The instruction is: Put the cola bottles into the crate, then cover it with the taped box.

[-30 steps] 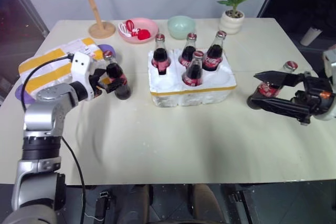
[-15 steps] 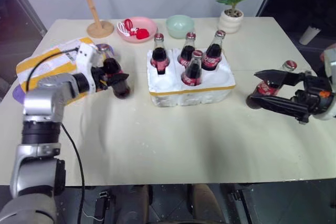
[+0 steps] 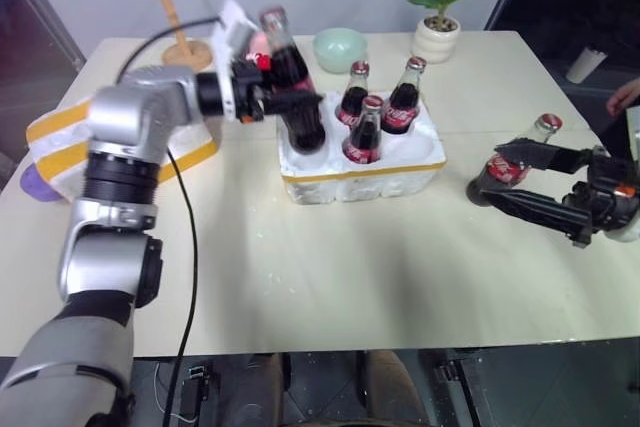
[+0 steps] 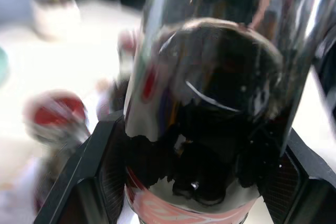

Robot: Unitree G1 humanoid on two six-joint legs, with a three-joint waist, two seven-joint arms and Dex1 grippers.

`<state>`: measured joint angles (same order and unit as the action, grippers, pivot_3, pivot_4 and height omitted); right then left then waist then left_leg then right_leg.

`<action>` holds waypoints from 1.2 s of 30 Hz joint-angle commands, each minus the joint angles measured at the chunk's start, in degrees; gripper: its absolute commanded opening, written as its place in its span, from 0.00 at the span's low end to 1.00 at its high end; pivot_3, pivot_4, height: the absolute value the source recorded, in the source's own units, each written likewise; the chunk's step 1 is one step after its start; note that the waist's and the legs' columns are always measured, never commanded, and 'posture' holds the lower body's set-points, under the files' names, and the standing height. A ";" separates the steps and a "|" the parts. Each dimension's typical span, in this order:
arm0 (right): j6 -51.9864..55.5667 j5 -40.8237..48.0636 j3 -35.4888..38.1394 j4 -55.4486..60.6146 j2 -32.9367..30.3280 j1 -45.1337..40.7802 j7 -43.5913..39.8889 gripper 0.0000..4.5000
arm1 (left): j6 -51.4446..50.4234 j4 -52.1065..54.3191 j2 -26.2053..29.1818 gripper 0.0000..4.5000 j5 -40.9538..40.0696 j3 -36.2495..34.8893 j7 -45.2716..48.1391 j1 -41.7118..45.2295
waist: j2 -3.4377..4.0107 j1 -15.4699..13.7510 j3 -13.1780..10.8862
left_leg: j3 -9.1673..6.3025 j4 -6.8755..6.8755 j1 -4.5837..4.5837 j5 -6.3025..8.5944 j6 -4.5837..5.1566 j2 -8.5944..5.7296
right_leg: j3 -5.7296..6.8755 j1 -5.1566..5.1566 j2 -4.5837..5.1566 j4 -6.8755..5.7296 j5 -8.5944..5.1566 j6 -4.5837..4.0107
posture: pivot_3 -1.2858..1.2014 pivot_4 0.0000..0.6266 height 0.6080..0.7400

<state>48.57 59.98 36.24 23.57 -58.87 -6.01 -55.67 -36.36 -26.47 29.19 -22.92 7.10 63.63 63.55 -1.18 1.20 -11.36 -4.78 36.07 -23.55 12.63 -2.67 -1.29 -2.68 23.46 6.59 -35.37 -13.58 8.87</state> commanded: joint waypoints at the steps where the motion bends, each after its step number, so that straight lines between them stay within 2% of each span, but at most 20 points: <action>1: 0.15 1.77 3.57 2.06 0.15 0.64 1.12 1.00 | 7.78 -1.90 0.45 0.61 3.46 -0.33 1.20 2.39 | 0.00 -0.12 0.00 | 0.00 -0.01 0.00 0.00 0.00 0.00 | 0.00 0.00 0.00 -0.01 0.00 0.00 | 0.52 0.24 0.99; 11: -0.21 2.42 3.57 2.31 -0.36 1.21 1.33 1.00 | 10.17 1.04 -4.14 0.61 7.11 2.18 0.34 -4.76 | 0.01 -0.55 0.01 | -0.01 0.10 0.01 0.00 0.00 0.00 | -0.01 -0.12 0.00 0.01 0.00 0.01 | 0.52 0.24 0.99; 13: -0.41 2.12 2.95 2.02 -0.53 0.67 1.31 1.00 | 10.17 1.41 -4.26 0.84 8.03 2.30 -0.41 -5.85 | -0.04 -0.54 -0.02 | -0.02 0.08 0.00 0.00 0.00 0.00 | 0.00 -0.09 0.00 0.01 0.00 0.01 | 0.52 0.24 0.99; 15: -0.68 1.63 1.99 1.69 -0.63 0.06 1.20 1.00 | 9.86 2.04 -3.92 0.99 8.42 2.16 -0.68 -7.10 | 0.00 -0.54 0.01 | -0.03 0.09 -0.02 0.00 0.00 0.00 | 0.00 -0.07 0.00 -0.01 0.00 0.01 | 0.52 0.24 0.99; 21: -1.63 0.02 0.97 2.51 -0.63 0.68 0.47 1.00 | 5.29 7.85 -2.28 0.99 4.04 -1.85 0.41 -8.16 | 0.00 -0.50 0.01 | -0.03 0.09 0.04 0.00 0.00 -0.01 | 0.00 -0.13 0.00 -0.01 0.00 0.01 | 0.52 0.24 0.99; 25: -3.00 -4.69 3.26 3.20 -0.03 4.73 2.04 1.00 | -10.93 24.96 6.38 0.99 -13.68 -8.93 11.40 -10.23 | 0.00 -0.13 0.00 | -0.03 0.04 -0.02 0.00 0.00 0.01 | 0.00 -0.03 0.00 -0.03 0.00 0.01 | 0.52 0.24 0.99; 28: -3.64 -8.08 5.21 3.10 1.56 8.89 4.22 1.00 | -18.02 33.38 11.39 0.99 -21.45 -10.13 14.69 -12.28 | 0.07 -0.31 0.05 | -0.03 0.00 0.00 0.01 0.03 0.03 | 0.00 -0.02 0.00 -0.05 -0.01 0.00 | 0.52 0.24 0.99; 32: -4.62 -12.15 5.96 1.89 6.28 11.74 11.23 1.00 | -15.79 39.51 12.41 0.99 -18.82 -6.33 11.62 -15.73 | 0.12 -1.09 0.10 | -0.04 0.12 0.20 0.01 0.02 0.00 | 0.01 -0.41 0.01 0.10 -0.03 -0.01 | 0.52 0.24 0.99; 36: -7.00 -18.41 2.82 -1.65 11.84 8.54 21.42 1.00 | -13.47 38.99 9.44 0.99 -16.61 -4.43 7.18 -16.89 | 0.06 -0.75 0.09 | -0.01 0.27 0.17 -0.02 -0.03 0.00 | -0.01 -0.47 0.01 0.17 -0.08 -0.31 | 0.52 0.24 0.99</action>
<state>43.00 43.35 38.87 22.78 -47.71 3.88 -37.92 -51.71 11.58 38.88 -40.39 2.77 72.35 46.27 -1.12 0.45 -11.27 -4.80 36.33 -23.37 12.61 -2.70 -1.29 -2.69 22.99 6.60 -35.19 -13.67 8.55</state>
